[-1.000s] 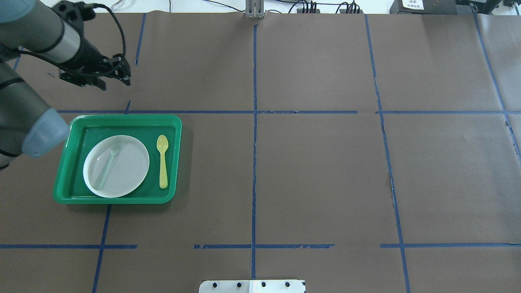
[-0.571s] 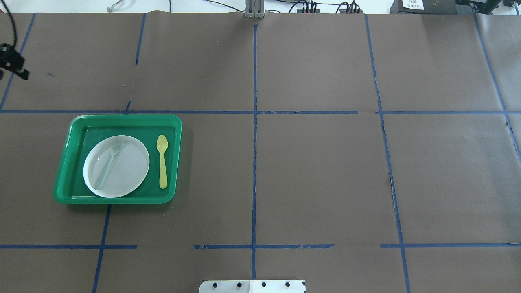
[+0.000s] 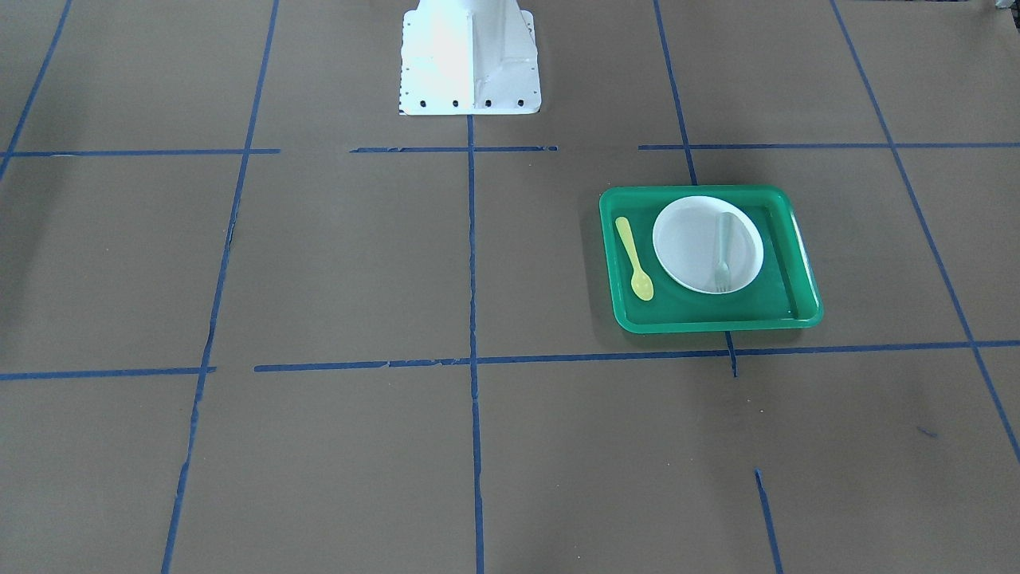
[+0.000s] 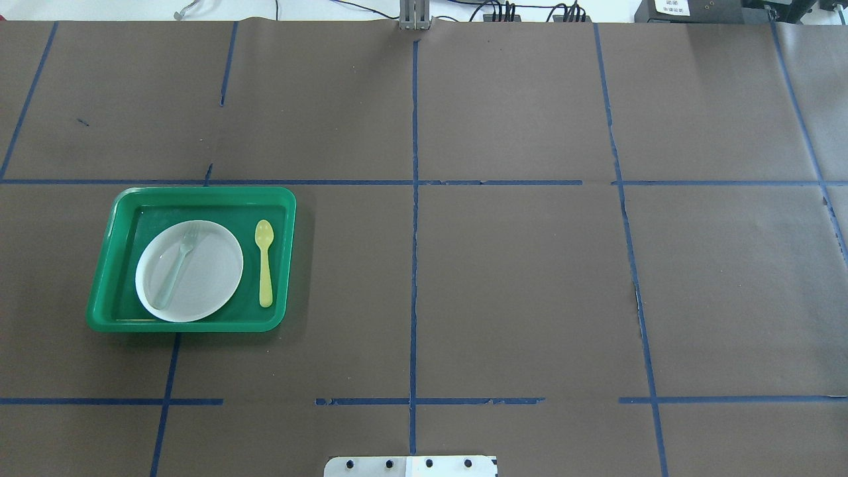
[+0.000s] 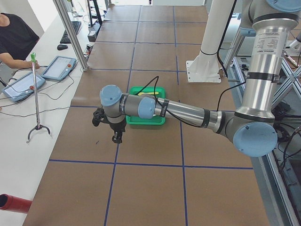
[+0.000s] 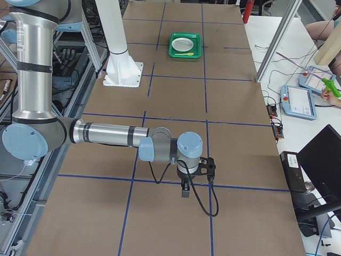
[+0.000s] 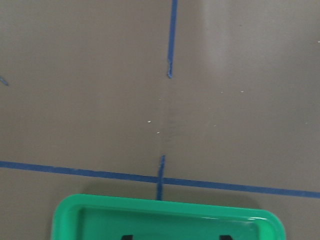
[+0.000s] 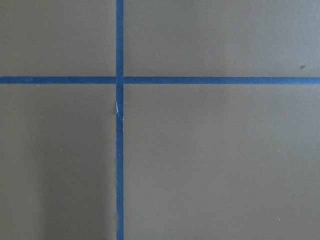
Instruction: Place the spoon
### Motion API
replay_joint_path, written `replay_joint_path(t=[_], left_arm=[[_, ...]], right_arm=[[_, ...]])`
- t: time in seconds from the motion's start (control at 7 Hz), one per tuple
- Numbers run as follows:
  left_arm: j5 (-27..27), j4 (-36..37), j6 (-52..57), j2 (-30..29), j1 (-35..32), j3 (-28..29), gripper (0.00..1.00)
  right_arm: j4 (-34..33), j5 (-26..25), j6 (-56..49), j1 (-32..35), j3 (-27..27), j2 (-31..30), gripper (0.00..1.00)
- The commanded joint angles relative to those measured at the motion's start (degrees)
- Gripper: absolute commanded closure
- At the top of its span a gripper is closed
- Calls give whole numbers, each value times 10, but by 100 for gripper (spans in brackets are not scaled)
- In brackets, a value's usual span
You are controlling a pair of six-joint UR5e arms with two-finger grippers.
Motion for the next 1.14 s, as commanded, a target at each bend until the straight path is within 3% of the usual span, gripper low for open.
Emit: replay_joint_path(t=[0.0, 0.14, 0.43, 1.0], left_arm=[[2, -9, 23, 54, -14, 1, 0], [6, -10, 21, 53, -14, -28, 0], [6, -44, 20, 45, -12, -22, 0], [3, -43, 25, 39, -12, -26, 0]], right_arm=[[0, 0, 0, 0, -1, 0, 0], [0, -1, 0, 0, -1, 0, 0], [0, 0, 0, 0, 0, 0, 0], [0, 0, 0, 0, -1, 0, 0]])
